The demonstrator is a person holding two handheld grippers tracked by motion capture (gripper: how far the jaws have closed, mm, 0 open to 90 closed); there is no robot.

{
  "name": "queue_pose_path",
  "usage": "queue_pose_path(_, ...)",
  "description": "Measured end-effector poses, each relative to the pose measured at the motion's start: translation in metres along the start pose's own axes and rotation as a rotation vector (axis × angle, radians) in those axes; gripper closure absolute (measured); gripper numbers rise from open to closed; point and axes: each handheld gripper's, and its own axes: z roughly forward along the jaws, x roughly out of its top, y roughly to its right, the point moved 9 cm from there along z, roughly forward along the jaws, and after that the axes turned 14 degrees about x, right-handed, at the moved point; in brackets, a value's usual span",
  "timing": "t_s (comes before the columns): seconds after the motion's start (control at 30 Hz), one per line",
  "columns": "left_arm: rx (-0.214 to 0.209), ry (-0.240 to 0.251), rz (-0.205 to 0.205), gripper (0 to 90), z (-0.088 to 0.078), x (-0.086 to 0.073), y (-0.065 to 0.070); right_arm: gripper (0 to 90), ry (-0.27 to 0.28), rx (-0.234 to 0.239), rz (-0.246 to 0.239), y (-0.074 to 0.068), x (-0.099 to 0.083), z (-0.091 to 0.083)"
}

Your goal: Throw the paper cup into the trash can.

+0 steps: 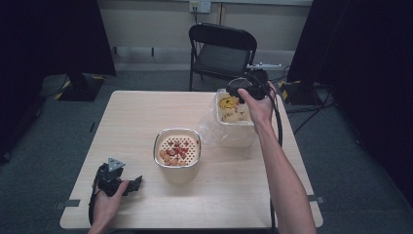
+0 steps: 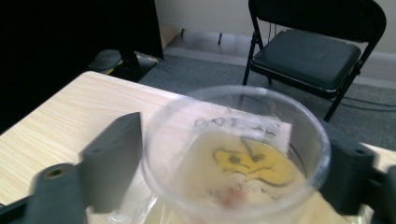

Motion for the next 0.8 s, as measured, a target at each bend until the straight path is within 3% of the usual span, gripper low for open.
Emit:
queue_pose_path(0.3,0.0,0.0,0.001,0.0,0.0,0.0,0.0,15.8,0.011,0.013,-0.017,-0.003,0.002,-0.008)
queue_pose_path(0.43,0.0,-0.001,0.001,0.0,0.0,0.0,0.0,16.4,-0.034,0.012,-0.05,-0.007,-0.009,-0.014)
queue_pose_path(0.57,0.0,-0.001,0.002,0.0,0.0,0.0,0.0,16.5,-0.034,0.016,-0.07,-0.01,-0.015,-0.021)
queue_pose_path(0.77,0.0,-0.001,0.002,0.0,0.0,0.0,0.0,16.6,-0.04,0.035,-0.104,-0.026,-0.027,-0.037)
queue_pose_path(0.8,0.0,-0.001,0.002,0.0,0.0,0.0,0.0,16.9,-0.035,0.057,-0.121,-0.034,-0.031,-0.043)
